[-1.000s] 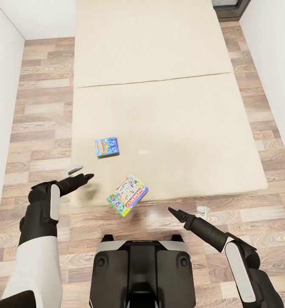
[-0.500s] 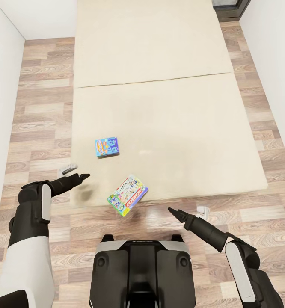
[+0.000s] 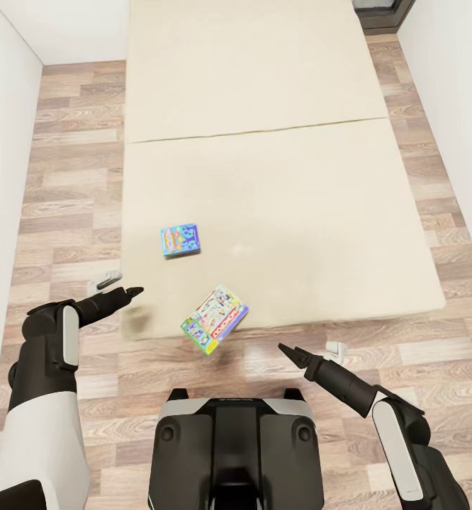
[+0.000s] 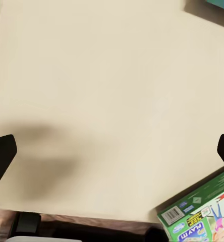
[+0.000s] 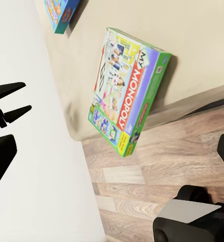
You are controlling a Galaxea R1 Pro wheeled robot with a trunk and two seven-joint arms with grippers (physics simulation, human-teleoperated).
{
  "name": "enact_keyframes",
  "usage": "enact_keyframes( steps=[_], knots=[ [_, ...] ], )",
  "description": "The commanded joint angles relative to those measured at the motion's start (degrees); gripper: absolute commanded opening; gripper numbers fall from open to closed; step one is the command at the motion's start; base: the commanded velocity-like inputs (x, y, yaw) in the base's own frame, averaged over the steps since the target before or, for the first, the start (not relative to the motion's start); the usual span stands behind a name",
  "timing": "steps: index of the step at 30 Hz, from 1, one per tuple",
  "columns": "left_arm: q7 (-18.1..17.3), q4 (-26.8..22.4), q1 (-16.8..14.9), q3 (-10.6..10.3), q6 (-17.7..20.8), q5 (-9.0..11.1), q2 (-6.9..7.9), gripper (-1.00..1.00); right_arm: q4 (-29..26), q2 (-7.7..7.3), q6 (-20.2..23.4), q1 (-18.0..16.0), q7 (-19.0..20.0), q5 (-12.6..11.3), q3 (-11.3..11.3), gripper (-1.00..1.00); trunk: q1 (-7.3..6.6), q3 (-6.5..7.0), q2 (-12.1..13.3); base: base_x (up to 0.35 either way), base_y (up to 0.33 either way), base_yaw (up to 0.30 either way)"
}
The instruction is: Put all the toys in the child's room - the three board games (two on the bed and one on the table), the two jigsaw puzzles on the table, and the tennis ball on the table - inside the toy box on the table in the child's room.
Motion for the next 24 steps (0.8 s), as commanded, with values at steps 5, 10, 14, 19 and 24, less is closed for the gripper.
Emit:
enact_keyframes(
  steps=[5, 10, 14, 19, 24],
  knots=[
    [-0.2, -0.06, -0.05, 0.24, 0.33, 0.02, -0.05, 1.0, -0.02, 0.04, 0.39, -0.02, 0.12, -0.19, -0.11, 1.0, 0.03, -0.06, -0.09, -0.011, 0.093, 0.0],
    [-0.23, -0.07, -0.05, 0.26, 0.33, 0.02, -0.05, 1.0, -0.02, 0.04, 0.4, -0.02, 0.08, -0.19, -0.11, 1.0, 0.03, -0.06, -0.09, -0.003, 0.071, 0.0],
    [-0.22, -0.07, -0.05, 0.27, 0.33, 0.02, -0.05, 1.0, -0.02, 0.04, 0.42, -0.02, 0.05, -0.24, -0.11, 1.0, 0.03, -0.06, -0.09, -0.013, 0.026, 0.0],
    [-0.26, -0.07, -0.05, 0.29, 0.35, 0.02, -0.04, 1.0, 0.1, 0.04, 0.42, -0.02, 0.04, -0.31, -0.11, 1.0, 0.03, -0.06, -0.09, -0.05, 0.038, 0.0],
    [-0.27, -0.07, -0.05, 0.3, 0.4, 0.02, -0.04, 1.0, 1.15, 0.04, 0.39, -0.02, 0.03, -0.35, -0.19, 1.0, 0.03, -0.06, -0.09, -0.059, 0.157, 0.0]
  ],
)
